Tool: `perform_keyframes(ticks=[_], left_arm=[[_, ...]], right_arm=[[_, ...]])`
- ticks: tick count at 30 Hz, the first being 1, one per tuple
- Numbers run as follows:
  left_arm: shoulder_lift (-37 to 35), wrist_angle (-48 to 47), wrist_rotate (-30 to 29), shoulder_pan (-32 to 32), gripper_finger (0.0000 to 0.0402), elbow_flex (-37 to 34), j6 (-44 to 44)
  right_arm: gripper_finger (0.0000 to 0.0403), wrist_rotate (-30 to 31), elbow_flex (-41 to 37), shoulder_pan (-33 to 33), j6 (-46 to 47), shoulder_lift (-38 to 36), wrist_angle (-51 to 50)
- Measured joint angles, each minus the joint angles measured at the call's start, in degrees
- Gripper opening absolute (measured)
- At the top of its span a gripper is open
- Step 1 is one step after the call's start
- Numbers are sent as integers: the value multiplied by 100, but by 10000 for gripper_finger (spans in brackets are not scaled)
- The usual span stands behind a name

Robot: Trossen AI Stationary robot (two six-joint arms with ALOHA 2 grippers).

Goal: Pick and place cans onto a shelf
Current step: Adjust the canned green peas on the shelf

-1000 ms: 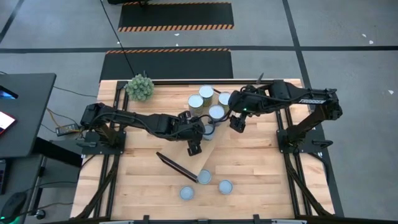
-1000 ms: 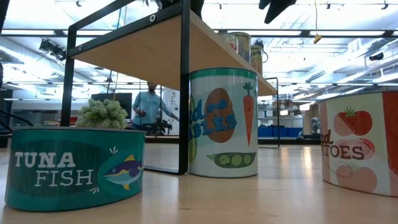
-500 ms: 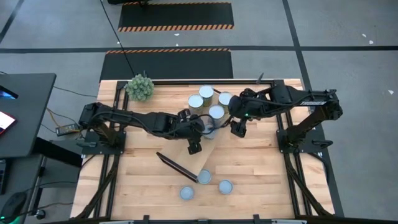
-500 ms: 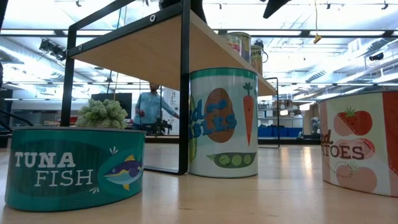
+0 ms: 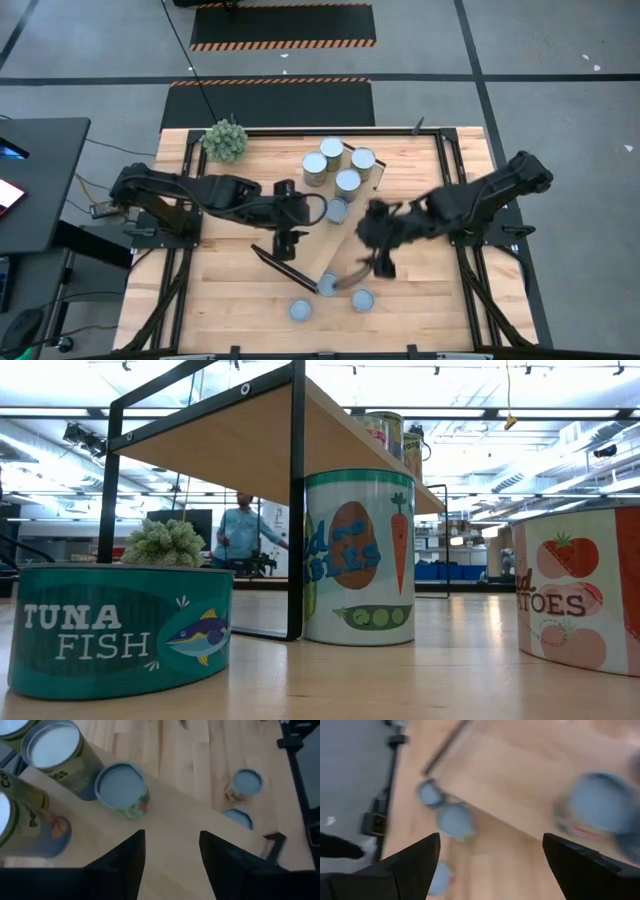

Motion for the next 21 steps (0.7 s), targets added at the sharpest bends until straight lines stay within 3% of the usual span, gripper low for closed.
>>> perform_keyframes(ticks=[9,12,16,21], left_arm=[[-320,-498,22,-193,192,4,-297],[-379,-524,75,-242,192,7,-358],[-457,-538,90,-338,192,7,-468],[-616,-581,63,-391,192,7,-615]], right_arm=[[359,-100,-1999,553,-159,9,2996],[359,216,-2314,567,156,11,2959],[356,1253,-2178,476,511,-2,2577],[348,1420,-1901,111,693,-4,2340]])
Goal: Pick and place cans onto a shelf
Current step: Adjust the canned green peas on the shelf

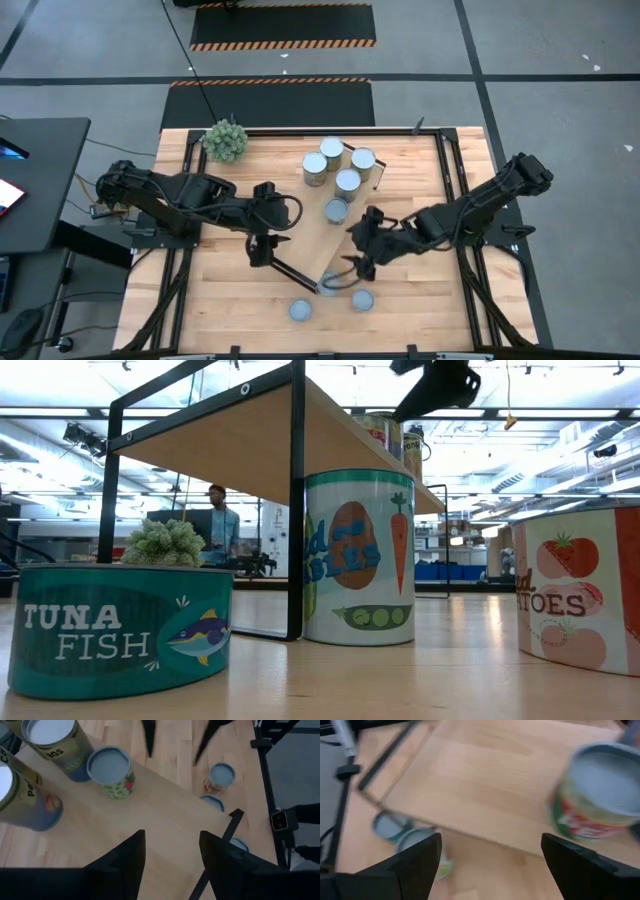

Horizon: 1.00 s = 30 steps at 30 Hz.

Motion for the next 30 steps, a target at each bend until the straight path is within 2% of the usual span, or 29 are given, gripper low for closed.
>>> perform_keyframes(ticks=[4,9,19,23,30], left_arm=[[-160,-4,-10,-15,192,0,-175],[-326,-44,-55,-12,192,0,-301],[-388,-124,-259,-6,192,0,-297],[-388,-191,-298,-4,192,0,-294],[-334,-199,-430,0,192,-22,-271]], right_arm=[[348,45,150,-313,350,-4,-235],[348,-176,148,-738,534,70,-493],[348,-781,144,-1359,41,400,585],[347,-1100,141,-1379,58,311,568],[347,-861,144,-1014,-16,179,514]])
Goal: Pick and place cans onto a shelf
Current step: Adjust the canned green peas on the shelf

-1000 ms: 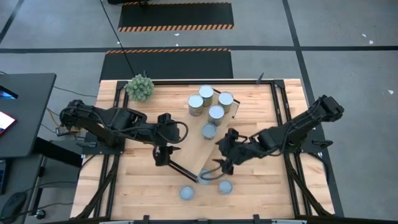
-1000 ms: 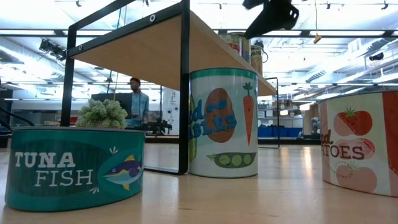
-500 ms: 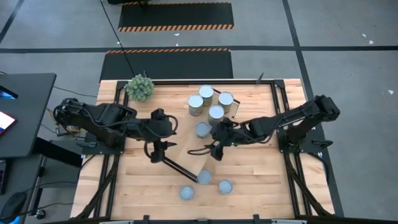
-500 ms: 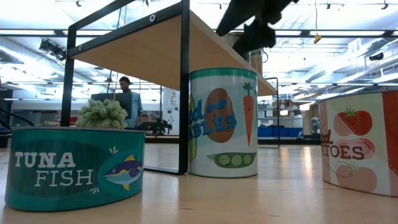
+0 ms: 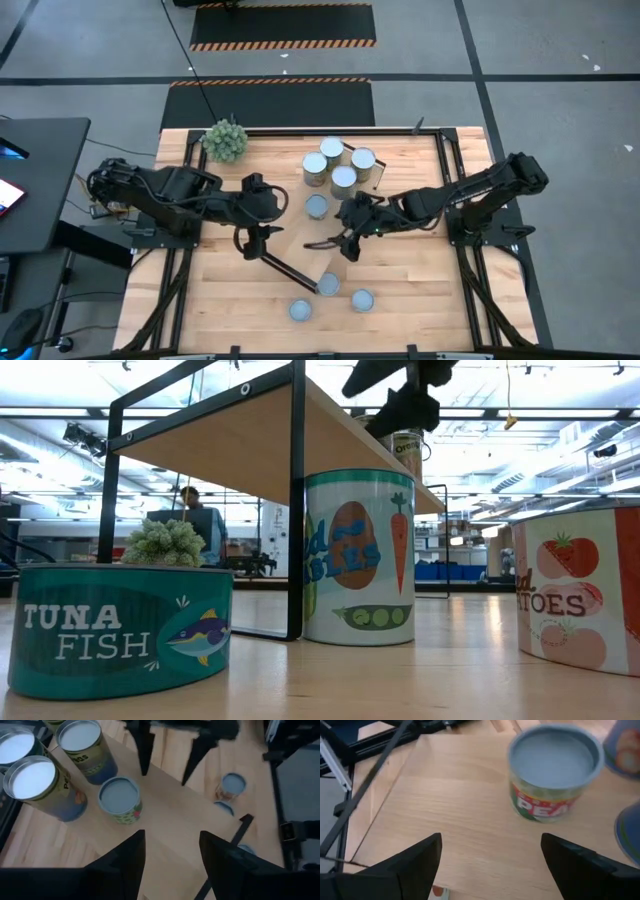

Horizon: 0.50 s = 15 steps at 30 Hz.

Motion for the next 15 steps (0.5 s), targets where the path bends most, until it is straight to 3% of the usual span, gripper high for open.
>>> perform_keyframes(ticks=[7,15], left_arm=[[167,-113,-61,45,192,-16,536],[139,-116,-63,305,192,-16,552]], right_arm=[[347,331,0,143,-326,285,115],[347,685,362,112,-404,505,114]])
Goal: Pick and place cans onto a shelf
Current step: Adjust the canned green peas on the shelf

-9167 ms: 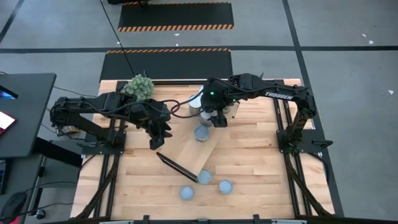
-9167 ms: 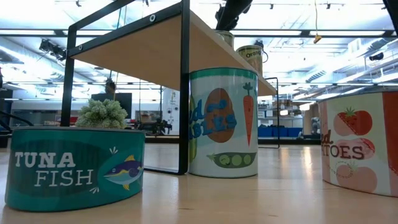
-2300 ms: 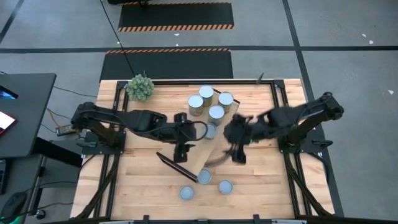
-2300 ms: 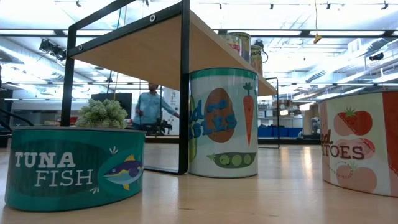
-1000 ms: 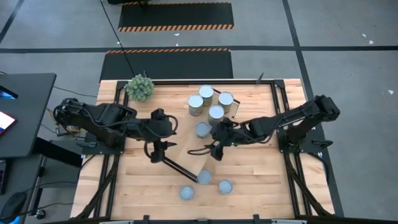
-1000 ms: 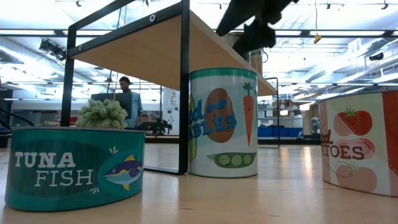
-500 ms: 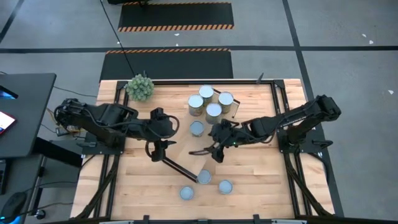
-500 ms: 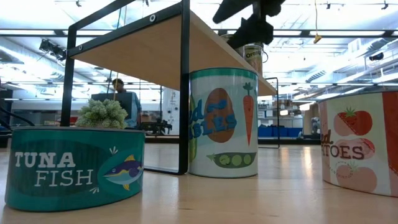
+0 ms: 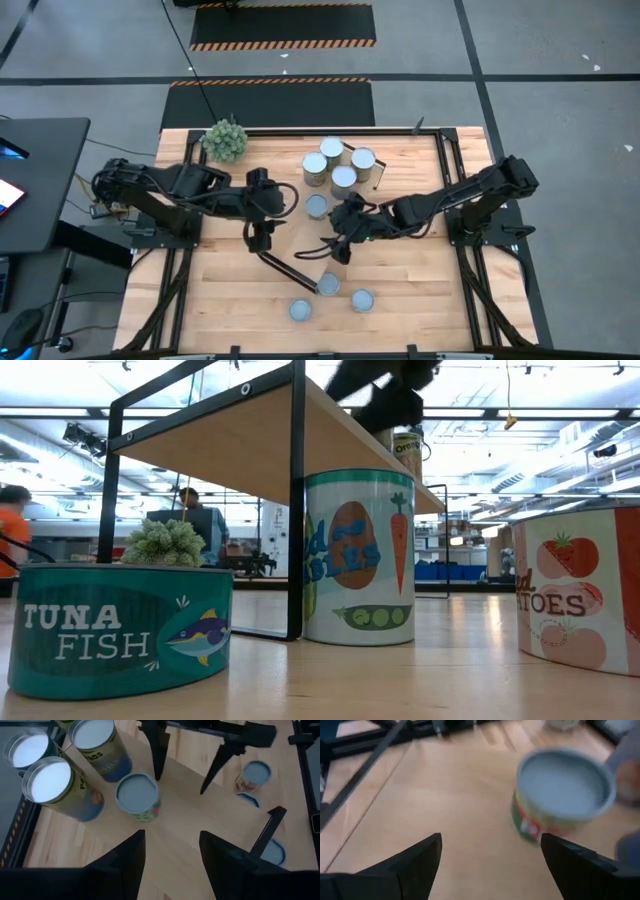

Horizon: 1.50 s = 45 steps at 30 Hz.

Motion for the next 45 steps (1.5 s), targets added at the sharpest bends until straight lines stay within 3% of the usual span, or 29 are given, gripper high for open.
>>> perform_keyframes(ticks=[11,21,25,32,45], left_arm=[[0,-118,74,34,192,0,-1],[0,-284,219,34,192,0,-109],[45,-416,533,34,192,4,-83],[291,-428,292,45,192,2,675],[932,-364,173,350,192,0,1738]], right_arm=[[347,168,892,-132,60,728,-592],[347,141,1036,-442,56,865,-708],[347,194,1047,-380,-182,745,-690],[347,159,1052,-152,-324,433,-754],[347,814,1052,456,193,-497,-2245]])
